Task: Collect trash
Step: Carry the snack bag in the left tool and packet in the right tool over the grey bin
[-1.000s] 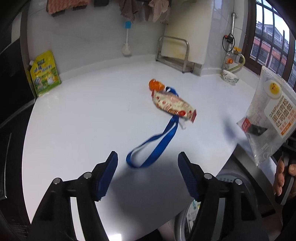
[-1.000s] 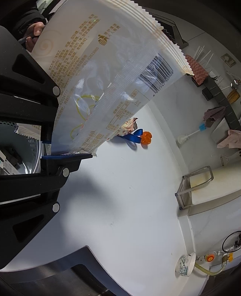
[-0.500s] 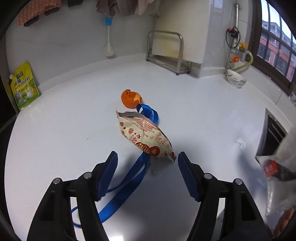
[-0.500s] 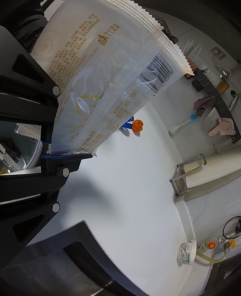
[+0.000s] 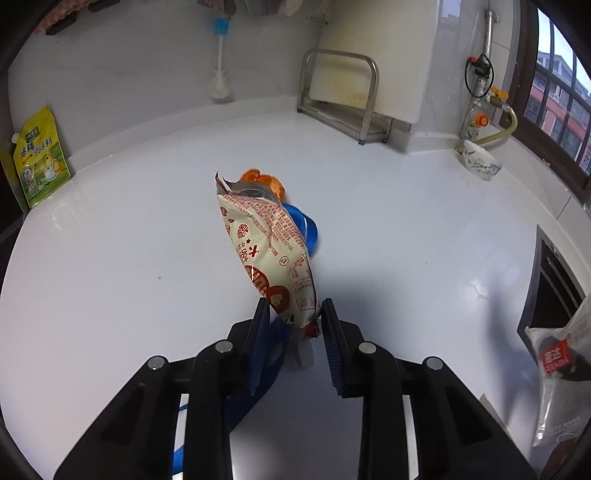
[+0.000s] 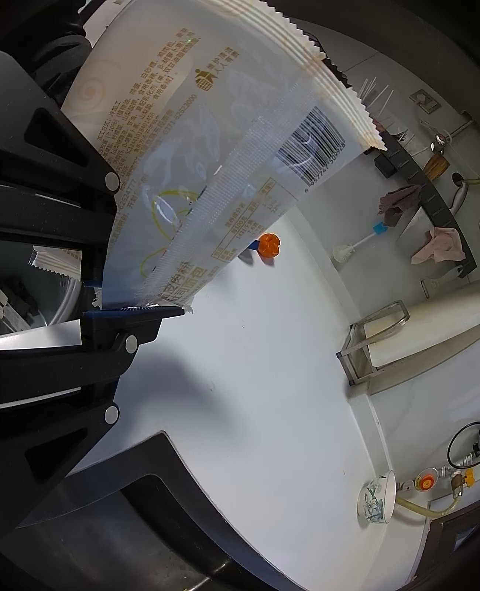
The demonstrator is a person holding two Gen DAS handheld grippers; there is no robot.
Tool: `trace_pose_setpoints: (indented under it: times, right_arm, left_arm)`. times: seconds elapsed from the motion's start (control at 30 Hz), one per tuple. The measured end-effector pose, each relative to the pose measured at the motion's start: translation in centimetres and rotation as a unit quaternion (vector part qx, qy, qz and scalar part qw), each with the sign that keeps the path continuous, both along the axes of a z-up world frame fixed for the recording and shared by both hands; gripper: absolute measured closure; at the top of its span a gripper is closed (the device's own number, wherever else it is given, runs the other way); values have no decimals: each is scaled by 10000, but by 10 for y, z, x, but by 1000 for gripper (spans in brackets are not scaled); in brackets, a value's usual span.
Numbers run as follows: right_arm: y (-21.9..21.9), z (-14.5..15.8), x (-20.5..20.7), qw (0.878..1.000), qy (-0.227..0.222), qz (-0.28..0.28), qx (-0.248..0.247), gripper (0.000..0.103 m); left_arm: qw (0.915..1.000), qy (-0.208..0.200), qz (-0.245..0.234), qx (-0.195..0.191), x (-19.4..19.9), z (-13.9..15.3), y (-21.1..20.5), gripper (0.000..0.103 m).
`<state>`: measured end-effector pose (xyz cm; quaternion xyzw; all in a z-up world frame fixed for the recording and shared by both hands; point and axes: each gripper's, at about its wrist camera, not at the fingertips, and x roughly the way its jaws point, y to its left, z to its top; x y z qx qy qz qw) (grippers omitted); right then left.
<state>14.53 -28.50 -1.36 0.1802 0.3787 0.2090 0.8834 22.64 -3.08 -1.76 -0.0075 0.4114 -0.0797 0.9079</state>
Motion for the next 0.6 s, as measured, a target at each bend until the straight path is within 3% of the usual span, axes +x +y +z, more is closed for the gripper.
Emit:
trace_pose_setpoints:
  times: [0.3,0.6]
  right_arm:
    - [18,12,-13,10000,-60,5,-25,95]
    - [31,20,-78,9994,-5,-312,-127,95]
  left_arm:
    - [9986,-471,-196,133,-46,40,9,76]
    - [9958,-570,-681,207,-139,43,10,76]
